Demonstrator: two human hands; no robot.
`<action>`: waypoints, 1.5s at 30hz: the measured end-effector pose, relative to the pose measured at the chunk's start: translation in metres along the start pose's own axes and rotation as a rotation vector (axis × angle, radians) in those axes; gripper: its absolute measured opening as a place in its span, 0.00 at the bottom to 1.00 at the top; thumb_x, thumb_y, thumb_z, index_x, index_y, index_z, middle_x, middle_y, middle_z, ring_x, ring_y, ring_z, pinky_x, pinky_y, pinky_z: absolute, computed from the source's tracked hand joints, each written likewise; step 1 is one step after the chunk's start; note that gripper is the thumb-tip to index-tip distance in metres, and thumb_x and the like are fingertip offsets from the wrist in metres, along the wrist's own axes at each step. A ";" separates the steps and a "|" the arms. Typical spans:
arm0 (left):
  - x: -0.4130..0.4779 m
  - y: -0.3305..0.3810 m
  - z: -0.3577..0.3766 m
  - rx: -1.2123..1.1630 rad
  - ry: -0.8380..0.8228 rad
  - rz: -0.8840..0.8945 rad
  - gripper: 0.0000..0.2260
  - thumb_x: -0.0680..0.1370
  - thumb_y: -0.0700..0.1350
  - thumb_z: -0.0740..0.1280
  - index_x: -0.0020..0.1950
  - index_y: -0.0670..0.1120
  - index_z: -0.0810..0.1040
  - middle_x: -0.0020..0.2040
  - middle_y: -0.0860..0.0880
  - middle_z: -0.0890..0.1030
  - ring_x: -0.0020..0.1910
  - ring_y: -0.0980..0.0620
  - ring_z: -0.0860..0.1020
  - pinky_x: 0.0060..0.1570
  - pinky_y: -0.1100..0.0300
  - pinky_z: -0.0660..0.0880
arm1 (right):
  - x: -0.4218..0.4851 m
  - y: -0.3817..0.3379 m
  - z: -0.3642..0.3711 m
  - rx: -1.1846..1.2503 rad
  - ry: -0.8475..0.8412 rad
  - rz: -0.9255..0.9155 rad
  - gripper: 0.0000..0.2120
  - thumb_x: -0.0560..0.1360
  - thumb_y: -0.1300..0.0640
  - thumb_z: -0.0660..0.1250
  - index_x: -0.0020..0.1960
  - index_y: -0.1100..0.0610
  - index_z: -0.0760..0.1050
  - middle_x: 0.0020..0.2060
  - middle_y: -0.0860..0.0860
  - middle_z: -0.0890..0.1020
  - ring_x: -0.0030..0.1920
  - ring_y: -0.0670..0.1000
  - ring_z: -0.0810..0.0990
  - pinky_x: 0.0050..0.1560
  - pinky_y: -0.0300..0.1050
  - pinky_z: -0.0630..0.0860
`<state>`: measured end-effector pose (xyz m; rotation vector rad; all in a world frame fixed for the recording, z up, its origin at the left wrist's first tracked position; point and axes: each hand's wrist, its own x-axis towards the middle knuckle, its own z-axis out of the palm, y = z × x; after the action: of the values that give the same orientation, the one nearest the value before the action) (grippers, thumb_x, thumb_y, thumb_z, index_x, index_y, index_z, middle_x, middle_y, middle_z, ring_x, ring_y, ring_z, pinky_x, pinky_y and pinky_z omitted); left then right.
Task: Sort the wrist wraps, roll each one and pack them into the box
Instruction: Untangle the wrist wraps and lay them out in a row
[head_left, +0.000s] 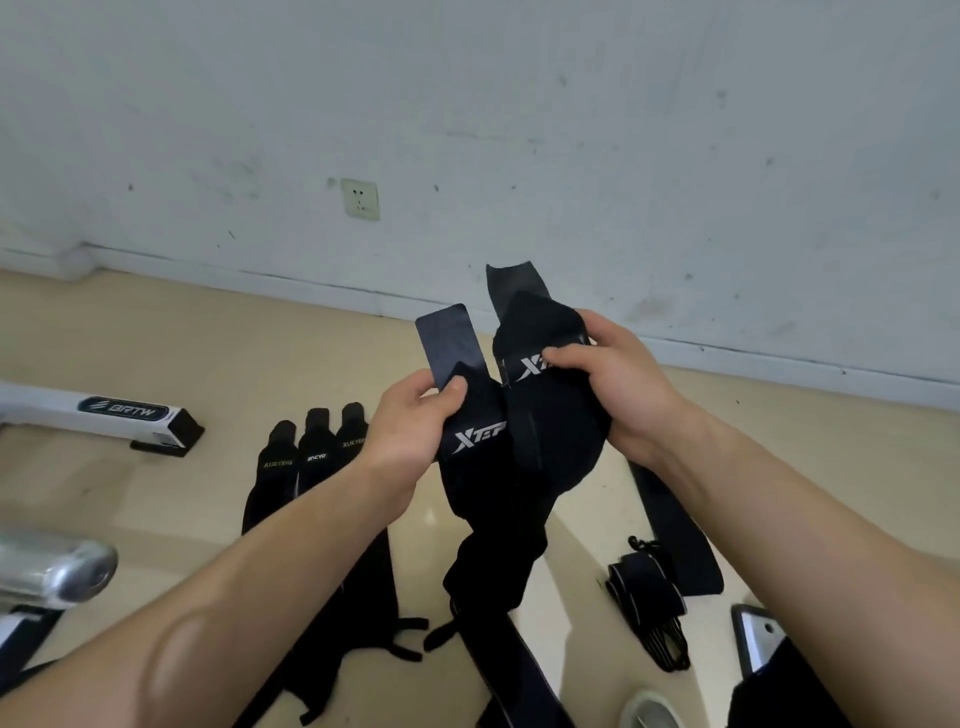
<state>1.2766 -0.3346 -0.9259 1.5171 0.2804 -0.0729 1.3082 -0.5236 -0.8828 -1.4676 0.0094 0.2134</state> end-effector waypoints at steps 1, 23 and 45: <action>0.000 0.002 -0.001 -0.018 0.008 0.011 0.07 0.85 0.44 0.65 0.56 0.49 0.84 0.47 0.49 0.89 0.46 0.50 0.87 0.54 0.50 0.82 | 0.000 -0.002 0.002 0.037 -0.017 -0.003 0.14 0.76 0.69 0.64 0.57 0.57 0.81 0.44 0.54 0.86 0.44 0.51 0.85 0.43 0.43 0.82; 0.009 0.009 0.007 -0.169 -0.134 -0.023 0.12 0.84 0.40 0.62 0.60 0.45 0.85 0.53 0.44 0.88 0.49 0.49 0.86 0.49 0.56 0.82 | 0.013 0.014 0.019 -0.200 -0.074 -0.021 0.05 0.78 0.61 0.72 0.54 0.59 0.80 0.40 0.52 0.86 0.36 0.49 0.83 0.41 0.48 0.80; 0.008 -0.004 0.017 -0.112 -0.101 -0.016 0.08 0.84 0.45 0.66 0.59 0.44 0.83 0.52 0.45 0.88 0.53 0.45 0.86 0.55 0.51 0.81 | 0.011 0.019 0.013 -0.494 0.065 0.064 0.12 0.72 0.53 0.79 0.47 0.56 0.76 0.41 0.58 0.86 0.38 0.54 0.85 0.41 0.52 0.83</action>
<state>1.2856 -0.3504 -0.9307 1.3952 0.2117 -0.1437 1.3150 -0.5080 -0.9016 -1.9675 0.0598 0.2302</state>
